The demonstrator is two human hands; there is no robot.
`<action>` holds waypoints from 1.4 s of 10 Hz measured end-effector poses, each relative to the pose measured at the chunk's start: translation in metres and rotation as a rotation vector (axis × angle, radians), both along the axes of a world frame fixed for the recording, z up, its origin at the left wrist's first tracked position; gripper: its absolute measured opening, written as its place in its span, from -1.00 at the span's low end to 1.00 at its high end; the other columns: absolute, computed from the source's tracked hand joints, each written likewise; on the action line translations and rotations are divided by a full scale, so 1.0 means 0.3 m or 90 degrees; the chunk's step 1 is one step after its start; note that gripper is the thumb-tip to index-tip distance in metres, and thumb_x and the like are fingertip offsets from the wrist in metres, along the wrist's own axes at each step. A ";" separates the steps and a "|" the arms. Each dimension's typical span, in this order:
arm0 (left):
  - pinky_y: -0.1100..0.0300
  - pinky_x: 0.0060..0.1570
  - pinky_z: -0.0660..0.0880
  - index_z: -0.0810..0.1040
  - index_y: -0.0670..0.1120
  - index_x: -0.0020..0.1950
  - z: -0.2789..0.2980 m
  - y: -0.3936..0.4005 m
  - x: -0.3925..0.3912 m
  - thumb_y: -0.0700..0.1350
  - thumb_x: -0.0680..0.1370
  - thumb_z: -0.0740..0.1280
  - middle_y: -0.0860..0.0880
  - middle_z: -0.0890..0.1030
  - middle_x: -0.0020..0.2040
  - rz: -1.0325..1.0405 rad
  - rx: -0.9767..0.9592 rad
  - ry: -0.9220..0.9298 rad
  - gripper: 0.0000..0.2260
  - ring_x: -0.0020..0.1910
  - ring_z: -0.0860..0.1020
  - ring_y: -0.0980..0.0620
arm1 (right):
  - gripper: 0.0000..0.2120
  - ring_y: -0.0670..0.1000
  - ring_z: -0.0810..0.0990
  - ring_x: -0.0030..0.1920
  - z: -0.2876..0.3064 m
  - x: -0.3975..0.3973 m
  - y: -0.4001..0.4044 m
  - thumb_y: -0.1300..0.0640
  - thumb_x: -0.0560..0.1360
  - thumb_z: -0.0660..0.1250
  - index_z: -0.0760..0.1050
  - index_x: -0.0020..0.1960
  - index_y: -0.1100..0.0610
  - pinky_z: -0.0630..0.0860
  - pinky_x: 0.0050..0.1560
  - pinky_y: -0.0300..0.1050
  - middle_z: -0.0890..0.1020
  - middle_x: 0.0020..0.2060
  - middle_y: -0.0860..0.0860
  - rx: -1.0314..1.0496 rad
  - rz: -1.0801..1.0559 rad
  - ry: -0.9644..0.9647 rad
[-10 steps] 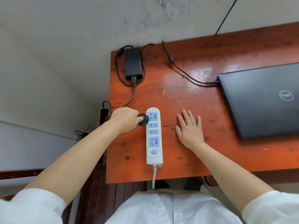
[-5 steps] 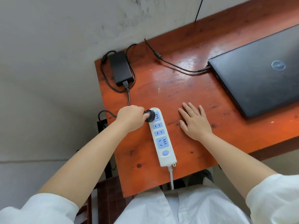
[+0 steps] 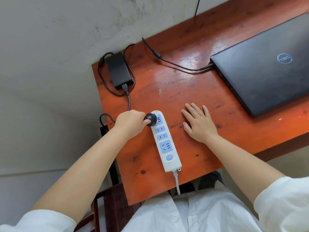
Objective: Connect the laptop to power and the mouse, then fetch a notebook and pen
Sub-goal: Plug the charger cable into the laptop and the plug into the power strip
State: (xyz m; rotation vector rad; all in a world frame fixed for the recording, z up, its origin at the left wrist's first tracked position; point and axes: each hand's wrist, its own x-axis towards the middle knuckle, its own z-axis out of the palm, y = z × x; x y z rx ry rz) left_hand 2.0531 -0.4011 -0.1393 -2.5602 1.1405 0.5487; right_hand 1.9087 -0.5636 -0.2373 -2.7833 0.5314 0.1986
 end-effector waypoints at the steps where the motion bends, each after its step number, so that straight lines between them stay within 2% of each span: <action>1: 0.17 -0.38 0.29 0.42 -0.12 -0.16 -0.007 0.022 0.008 0.03 0.63 0.14 -0.02 0.42 -0.30 0.015 -0.018 0.022 -0.72 -0.25 0.43 -0.03 | -0.31 0.14 0.23 0.49 -0.003 -0.001 -0.004 -0.12 0.41 -0.19 0.34 0.40 0.13 0.08 0.47 0.23 0.32 0.46 0.11 0.004 0.000 -0.002; 2: 0.16 -0.32 0.34 0.54 -0.17 -0.02 0.007 -0.016 0.002 0.03 0.63 0.14 -0.06 0.45 -0.22 0.009 0.025 0.013 -0.69 -0.23 0.48 -0.06 | -0.30 0.13 0.20 0.50 -0.007 -0.001 -0.005 -0.12 0.41 -0.21 0.32 0.41 0.12 0.06 0.48 0.22 0.30 0.47 0.10 0.007 0.003 0.001; 3: 0.14 -0.26 0.35 0.55 -0.18 0.08 0.026 -0.075 -0.015 0.02 0.64 0.11 -0.07 0.45 -0.17 -0.015 0.095 -0.016 -0.68 -0.08 0.58 -0.13 | -0.31 0.13 0.21 0.50 -0.007 -0.001 -0.006 -0.12 0.41 -0.20 0.33 0.41 0.12 0.06 0.48 0.22 0.31 0.47 0.10 0.005 0.001 -0.001; 4: 0.13 -0.23 0.36 0.53 -0.18 0.14 0.038 -0.110 -0.020 -0.04 0.66 0.08 -0.13 0.52 -0.09 -0.030 0.151 -0.025 -0.70 -0.09 0.55 -0.13 | -0.33 0.14 0.25 0.48 -0.004 0.001 -0.007 -0.11 0.42 -0.17 0.36 0.39 0.13 0.10 0.46 0.23 0.34 0.45 0.11 0.001 0.000 0.001; 5: 0.07 -0.11 0.47 0.47 -0.17 0.22 0.040 -0.122 -0.047 -0.12 0.66 0.09 -0.12 0.59 0.13 -0.034 0.221 -0.016 -0.75 0.09 0.58 -0.15 | -0.38 0.17 0.35 0.43 0.000 0.002 -0.003 -0.09 0.44 -0.10 0.42 0.34 0.15 0.19 0.41 0.27 0.42 0.40 0.13 0.000 -0.003 -0.001; 6: 0.12 -0.14 0.41 0.44 -0.15 0.26 0.026 -0.140 -0.072 -0.20 0.64 0.12 -0.08 0.57 0.17 -0.074 0.257 -0.017 -0.77 0.14 0.57 -0.13 | -0.41 0.19 0.41 0.39 0.000 0.001 0.000 -0.07 0.44 -0.06 0.46 0.31 0.16 0.25 0.37 0.30 0.47 0.36 0.15 -0.004 -0.004 -0.003; 7: 0.12 -0.15 0.41 0.47 -0.16 0.25 0.026 -0.161 -0.051 -0.24 0.62 0.13 -0.07 0.51 -0.07 -0.050 0.260 0.018 -0.76 0.12 0.57 -0.13 | -0.41 0.19 0.40 0.39 0.001 0.002 -0.001 -0.06 0.44 -0.06 0.46 0.30 0.16 0.25 0.37 0.30 0.47 0.36 0.15 0.001 0.000 0.001; 8: 0.09 -0.12 0.45 0.50 -0.17 0.21 0.012 -0.164 -0.025 -0.21 0.63 0.11 -0.06 0.43 -0.19 -0.024 0.249 0.060 -0.76 0.12 0.57 -0.15 | -0.38 0.17 0.35 0.43 -0.002 -0.001 -0.001 -0.08 0.44 -0.10 0.42 0.34 0.15 0.19 0.41 0.28 0.42 0.40 0.14 0.009 0.002 0.008; 9: 0.11 -0.18 0.38 0.54 -0.15 0.09 -0.001 -0.178 -0.038 -0.20 0.62 0.13 -0.08 0.48 -0.20 -0.039 0.254 0.049 -0.79 -0.01 0.58 -0.15 | -0.34 0.14 0.24 0.48 -0.004 0.000 -0.006 -0.10 0.43 -0.16 0.34 0.40 0.13 0.10 0.46 0.24 0.33 0.45 0.11 0.015 0.004 0.005; 10: 0.15 -0.23 0.38 0.45 -0.13 -0.09 -0.012 -0.207 -0.050 -0.22 0.60 0.15 -0.03 0.43 -0.27 -0.043 0.258 0.040 -0.87 -0.20 0.47 -0.08 | -0.34 0.15 0.26 0.47 -0.001 0.001 -0.009 -0.10 0.43 -0.14 0.35 0.39 0.14 0.11 0.45 0.25 0.34 0.45 0.12 0.017 0.000 0.004; 11: 0.15 -0.29 0.36 0.41 -0.14 -0.16 -0.020 -0.194 -0.036 -0.19 0.61 0.13 -0.02 0.36 -0.37 -0.026 0.224 0.063 -0.83 -0.34 0.41 -0.04 | -0.37 0.17 0.30 0.45 -0.001 0.000 -0.007 -0.08 0.44 -0.11 0.38 0.37 0.15 0.14 0.43 0.27 0.38 0.42 0.14 0.020 0.004 0.004; 12: 0.15 -0.23 0.35 0.38 -0.14 -0.18 -0.025 -0.175 -0.027 -0.17 0.62 0.12 -0.01 0.31 -0.39 -0.020 0.208 0.063 -0.80 -0.22 0.43 -0.07 | -0.40 0.18 0.33 0.43 -0.003 0.002 -0.005 -0.07 0.45 -0.07 0.41 0.35 0.16 0.18 0.41 0.28 0.41 0.40 0.15 0.013 0.004 -0.001; 13: 0.19 -0.43 0.30 0.34 -0.14 -0.35 -0.032 -0.187 -0.027 -0.17 0.62 0.14 -0.01 0.32 -0.40 -0.022 0.208 0.065 -0.68 -0.39 0.38 0.00 | -0.42 0.19 0.35 0.42 -0.009 0.004 -0.008 -0.06 0.45 -0.05 0.42 0.34 0.16 0.20 0.39 0.29 0.43 0.39 0.16 0.011 0.006 0.005; 14: 0.23 -0.52 0.20 0.29 -0.11 -0.41 -0.044 -0.194 -0.021 -0.18 0.61 0.15 0.00 0.32 -0.42 -0.032 0.199 0.064 -0.64 -0.48 0.28 0.05 | -0.45 0.20 0.41 0.38 -0.016 0.006 -0.009 -0.05 0.45 -0.01 0.46 0.31 0.17 0.26 0.35 0.31 0.47 0.35 0.17 -0.001 0.007 0.001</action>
